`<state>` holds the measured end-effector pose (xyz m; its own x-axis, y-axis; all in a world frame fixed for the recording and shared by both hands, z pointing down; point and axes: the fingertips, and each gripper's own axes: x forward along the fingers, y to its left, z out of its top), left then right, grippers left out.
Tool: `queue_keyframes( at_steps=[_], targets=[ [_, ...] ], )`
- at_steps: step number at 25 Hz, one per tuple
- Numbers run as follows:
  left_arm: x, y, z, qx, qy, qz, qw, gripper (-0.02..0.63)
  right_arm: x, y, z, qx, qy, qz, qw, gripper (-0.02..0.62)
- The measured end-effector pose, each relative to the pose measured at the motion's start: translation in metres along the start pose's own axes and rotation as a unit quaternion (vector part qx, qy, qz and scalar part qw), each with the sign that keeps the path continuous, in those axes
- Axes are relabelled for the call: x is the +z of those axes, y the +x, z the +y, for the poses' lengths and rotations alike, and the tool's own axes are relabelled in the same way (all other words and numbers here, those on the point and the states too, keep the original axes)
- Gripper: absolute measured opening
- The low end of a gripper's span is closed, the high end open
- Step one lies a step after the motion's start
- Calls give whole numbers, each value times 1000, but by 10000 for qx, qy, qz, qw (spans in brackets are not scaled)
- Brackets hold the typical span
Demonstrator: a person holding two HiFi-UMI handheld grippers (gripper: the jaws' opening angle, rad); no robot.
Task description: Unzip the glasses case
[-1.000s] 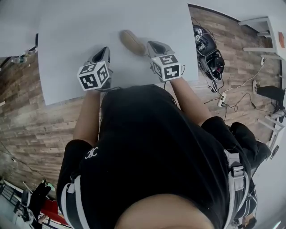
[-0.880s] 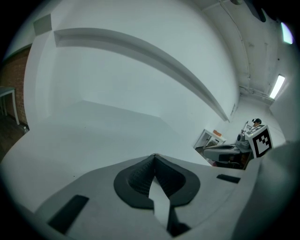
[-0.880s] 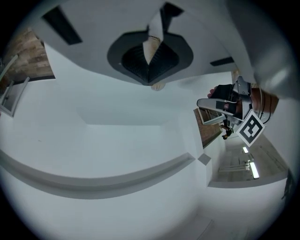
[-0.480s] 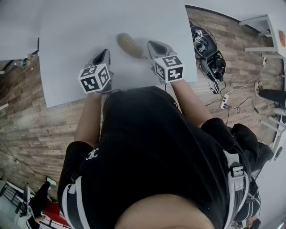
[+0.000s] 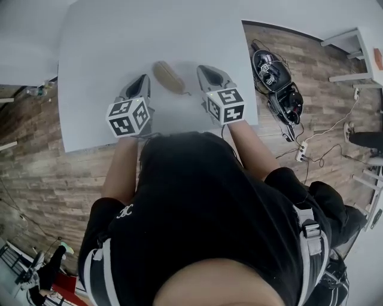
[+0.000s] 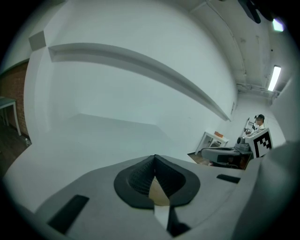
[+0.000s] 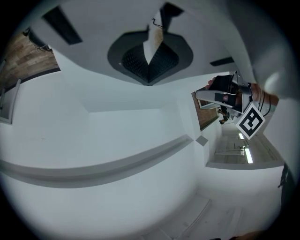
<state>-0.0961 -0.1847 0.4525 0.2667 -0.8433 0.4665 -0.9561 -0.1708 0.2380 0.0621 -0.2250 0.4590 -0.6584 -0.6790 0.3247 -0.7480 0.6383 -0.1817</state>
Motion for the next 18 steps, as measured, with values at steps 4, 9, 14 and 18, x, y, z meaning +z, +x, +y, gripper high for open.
queue_keyframes(
  at_steps=[4, 9, 14, 18],
  targets=[
    [14, -1, -11, 70, 66, -1, 10000, 2, 2, 2, -2, 191, 97, -20, 9998, 13],
    [23, 8, -26, 4, -517, -35, 9987, 3, 0, 0, -15, 390, 195, -67, 9990, 13],
    [30, 15, -47, 62, -569, -97, 9983, 2, 0, -3, -39, 480, 427, -55, 9979, 12],
    [31, 17, -50, 146, -503, -93, 9986, 3, 16, -1, -47, 531, 434, -210, 9974, 13]
  ],
)
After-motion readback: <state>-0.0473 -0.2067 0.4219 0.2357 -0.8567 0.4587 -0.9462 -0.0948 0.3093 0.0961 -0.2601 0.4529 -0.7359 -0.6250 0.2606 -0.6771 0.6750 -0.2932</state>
